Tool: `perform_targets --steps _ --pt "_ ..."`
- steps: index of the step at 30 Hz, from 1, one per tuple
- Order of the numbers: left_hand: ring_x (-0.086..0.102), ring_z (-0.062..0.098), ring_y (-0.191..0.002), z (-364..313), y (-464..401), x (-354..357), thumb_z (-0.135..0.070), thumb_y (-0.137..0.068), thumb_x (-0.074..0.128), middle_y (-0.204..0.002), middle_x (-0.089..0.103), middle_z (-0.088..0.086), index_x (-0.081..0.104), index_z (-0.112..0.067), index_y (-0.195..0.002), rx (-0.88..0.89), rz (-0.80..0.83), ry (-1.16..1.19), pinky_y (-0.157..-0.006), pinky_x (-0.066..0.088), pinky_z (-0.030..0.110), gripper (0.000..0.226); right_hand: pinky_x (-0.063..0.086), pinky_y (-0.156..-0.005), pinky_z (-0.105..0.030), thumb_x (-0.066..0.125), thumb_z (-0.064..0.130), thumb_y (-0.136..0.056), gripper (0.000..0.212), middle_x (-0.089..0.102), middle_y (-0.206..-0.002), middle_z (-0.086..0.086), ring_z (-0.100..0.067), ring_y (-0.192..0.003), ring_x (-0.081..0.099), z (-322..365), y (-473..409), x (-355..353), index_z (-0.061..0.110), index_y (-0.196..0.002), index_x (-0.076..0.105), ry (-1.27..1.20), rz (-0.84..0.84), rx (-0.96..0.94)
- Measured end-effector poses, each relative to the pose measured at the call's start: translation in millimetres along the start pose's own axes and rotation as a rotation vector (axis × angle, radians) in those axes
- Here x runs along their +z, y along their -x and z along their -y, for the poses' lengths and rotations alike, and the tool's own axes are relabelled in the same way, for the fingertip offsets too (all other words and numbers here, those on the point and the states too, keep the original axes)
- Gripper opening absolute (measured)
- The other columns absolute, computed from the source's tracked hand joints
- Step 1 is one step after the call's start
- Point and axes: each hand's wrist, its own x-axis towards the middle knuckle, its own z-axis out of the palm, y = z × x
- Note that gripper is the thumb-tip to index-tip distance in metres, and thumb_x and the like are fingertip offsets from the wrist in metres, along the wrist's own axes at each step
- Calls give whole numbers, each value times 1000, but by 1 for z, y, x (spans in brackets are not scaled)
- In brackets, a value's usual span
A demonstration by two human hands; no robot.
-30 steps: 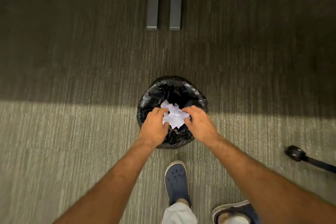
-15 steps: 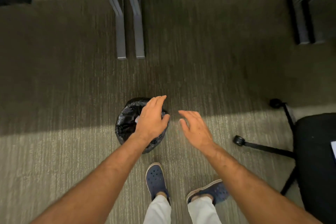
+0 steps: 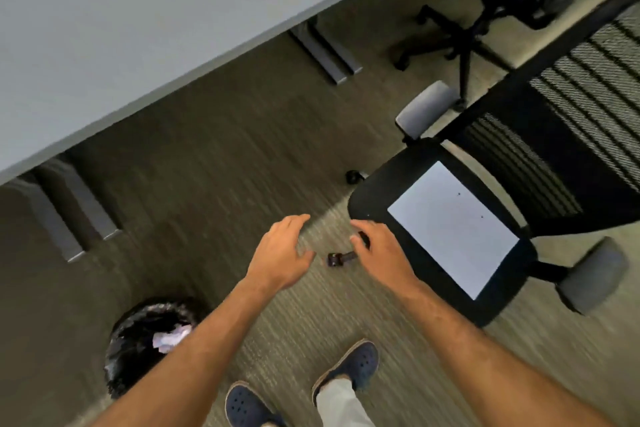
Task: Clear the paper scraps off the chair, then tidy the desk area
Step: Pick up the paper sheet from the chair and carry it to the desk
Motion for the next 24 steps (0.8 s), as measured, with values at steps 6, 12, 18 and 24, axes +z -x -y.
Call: perform_targets --steps 6,12,18,24 --pt "45 17 -133 -116 -59 90 -22 -88 67 -146 49 0 43 -20 -146 -33 137 122 -105 30 21 63 39 -100 -28 51 41 -98 37 53 -138 6 -15 -126 49 -121 3 -98 34 -135 50 -62 -70 233" --pt "48 21 -132 -167 -125 151 -25 -91 68 -145 49 2 44 -17 -145 -49 252 103 -109 39 36 60 37 -109 -32 51 33 -100 41 57 -133 2 -18 -125 49 -229 18 -143 21 -139 50 -132 -129 392" --pt "58 21 -116 -174 -204 185 -21 -91 68 -140 53 4 51 -19 -138 -58 276 24 -95 47 34 49 42 -105 -35 56 25 -97 43 57 -133 -5 -23 -120 53 -306 38 -125 16 -139 51 -255 -235 655" --pt "55 24 -119 -150 -254 236 -19 -94 64 -139 49 5 47 -20 -138 15 342 -162 -99 48 39 47 50 -80 -26 60 27 -95 51 46 -142 -8 -24 -123 52 -353 29 -84 14 -141 45 -281 -336 838"
